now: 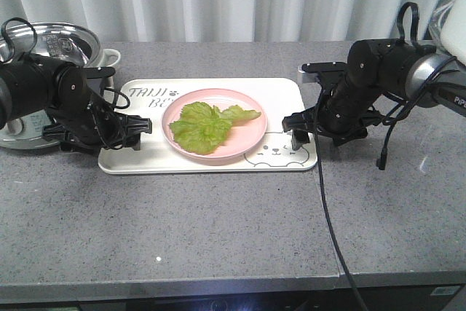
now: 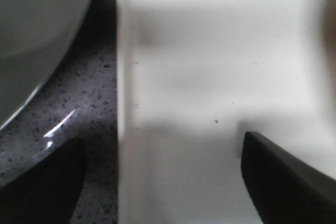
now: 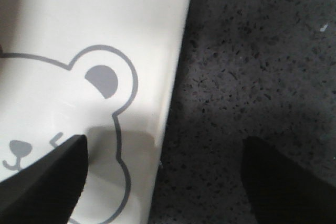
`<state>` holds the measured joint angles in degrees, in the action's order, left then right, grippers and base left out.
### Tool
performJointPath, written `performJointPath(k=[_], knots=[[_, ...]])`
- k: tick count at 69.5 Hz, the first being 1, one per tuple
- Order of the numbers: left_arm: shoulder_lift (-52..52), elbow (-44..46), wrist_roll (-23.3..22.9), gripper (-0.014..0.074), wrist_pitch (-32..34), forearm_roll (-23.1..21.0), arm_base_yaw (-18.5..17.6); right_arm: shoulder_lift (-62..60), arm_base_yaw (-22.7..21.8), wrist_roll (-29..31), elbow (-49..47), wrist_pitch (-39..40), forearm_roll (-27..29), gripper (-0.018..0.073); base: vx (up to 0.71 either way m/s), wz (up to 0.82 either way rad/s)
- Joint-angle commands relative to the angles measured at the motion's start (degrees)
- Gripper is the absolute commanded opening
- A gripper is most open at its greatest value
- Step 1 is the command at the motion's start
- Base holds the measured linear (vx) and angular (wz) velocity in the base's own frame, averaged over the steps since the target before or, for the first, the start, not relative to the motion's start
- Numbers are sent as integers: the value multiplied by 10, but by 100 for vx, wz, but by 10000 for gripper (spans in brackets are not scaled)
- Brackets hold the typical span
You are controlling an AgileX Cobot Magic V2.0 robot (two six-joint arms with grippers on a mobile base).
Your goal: Transfer vegetables to tray and serve
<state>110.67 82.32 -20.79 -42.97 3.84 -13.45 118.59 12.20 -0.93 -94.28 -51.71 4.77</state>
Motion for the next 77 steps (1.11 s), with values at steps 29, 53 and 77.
performJointPath(k=[29,53,77], knots=[[-20,12,-4,380,-4,-5,1,-5,-1,-11,-9,-18,5,365,0,0],[-20,12,-4,-10,-4,-10,1,-5,-1,-10,-9,-21,9,-11,0,0],[-29,12,20,-8,-11,-43,-4,-11,-1,-10,-9,-23,10,-7,0,0]])
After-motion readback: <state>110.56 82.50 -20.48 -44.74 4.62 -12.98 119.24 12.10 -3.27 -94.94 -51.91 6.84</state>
